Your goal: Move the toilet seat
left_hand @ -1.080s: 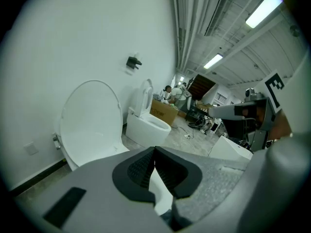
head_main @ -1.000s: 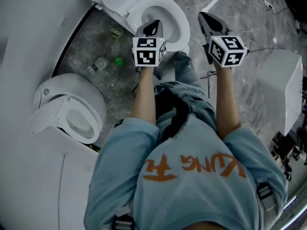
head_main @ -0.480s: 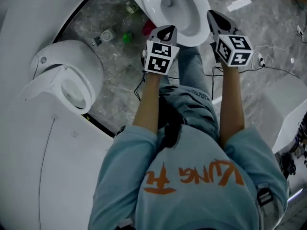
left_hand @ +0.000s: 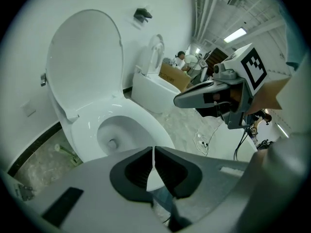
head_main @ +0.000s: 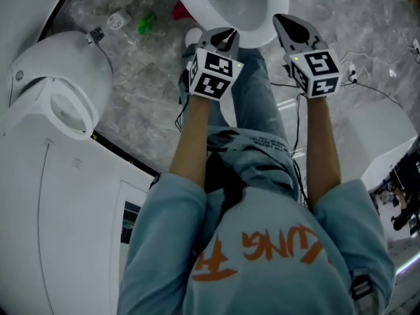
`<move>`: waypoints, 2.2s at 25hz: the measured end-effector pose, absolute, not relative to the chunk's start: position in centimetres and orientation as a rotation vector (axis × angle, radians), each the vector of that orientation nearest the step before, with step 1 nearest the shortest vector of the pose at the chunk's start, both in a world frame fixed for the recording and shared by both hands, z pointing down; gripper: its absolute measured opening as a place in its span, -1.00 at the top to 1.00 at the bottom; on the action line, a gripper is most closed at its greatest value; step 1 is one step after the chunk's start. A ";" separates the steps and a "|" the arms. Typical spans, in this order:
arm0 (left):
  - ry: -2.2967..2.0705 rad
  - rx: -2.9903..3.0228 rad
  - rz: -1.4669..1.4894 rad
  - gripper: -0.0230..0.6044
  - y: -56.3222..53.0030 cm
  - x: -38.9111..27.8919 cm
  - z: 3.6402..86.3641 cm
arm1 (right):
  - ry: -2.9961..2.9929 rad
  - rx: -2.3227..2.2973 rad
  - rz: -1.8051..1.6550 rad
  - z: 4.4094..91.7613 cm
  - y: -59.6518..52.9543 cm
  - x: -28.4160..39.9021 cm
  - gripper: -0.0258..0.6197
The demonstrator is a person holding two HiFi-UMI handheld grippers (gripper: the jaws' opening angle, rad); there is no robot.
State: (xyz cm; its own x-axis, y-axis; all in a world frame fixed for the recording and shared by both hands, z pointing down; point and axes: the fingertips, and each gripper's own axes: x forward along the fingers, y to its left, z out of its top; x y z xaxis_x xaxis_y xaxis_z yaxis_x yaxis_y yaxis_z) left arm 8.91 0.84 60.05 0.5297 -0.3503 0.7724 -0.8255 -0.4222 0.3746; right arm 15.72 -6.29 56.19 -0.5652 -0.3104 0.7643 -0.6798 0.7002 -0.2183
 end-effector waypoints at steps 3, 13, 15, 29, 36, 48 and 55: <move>-0.928 1.999 0.802 0.92 0.9 10.8 62.7 | -2.136 0.593 0.580 59.6 -5.2 16.4 0.92; -0.759 1.989 0.963 0.57 4.7 15.6 70.7 | -2.136 0.180 0.641 67.3 -1.3 16.6 0.86; -0.715 1.999 1.007 0.44 5.6 16.6 71.6 | -2.134 0.063 0.663 68.1 0.3 16.6 0.65; -0.467 2.146 1.322 -0.03 7.4 20.4 76.8 | -1.794 -0.741 0.054 75.9 7.4 20.7 -0.05; -0.397 2.151 1.329 -0.10 7.5 20.7 78.2 | -1.682 -0.837 -0.103 79.3 7.8 21.3 -0.13; -0.313 2.141 1.406 -0.12 8.4 21.1 80.0 | -1.513 -0.922 -0.145 81.1 8.3 22.1 -0.16; -0.309 2.142 1.414 -0.12 8.4 21.3 79.8 | -1.506 -0.944 -0.146 80.8 8.3 22.3 -0.12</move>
State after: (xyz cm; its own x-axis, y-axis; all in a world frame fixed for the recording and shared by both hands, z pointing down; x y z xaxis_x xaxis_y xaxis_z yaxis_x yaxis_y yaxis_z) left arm 21.29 8.39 79.82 0.4203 0.1059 0.9012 -0.4724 -0.8224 0.3170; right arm 22.31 8.34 80.77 0.1286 0.4615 0.8778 0.6213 0.6524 -0.4340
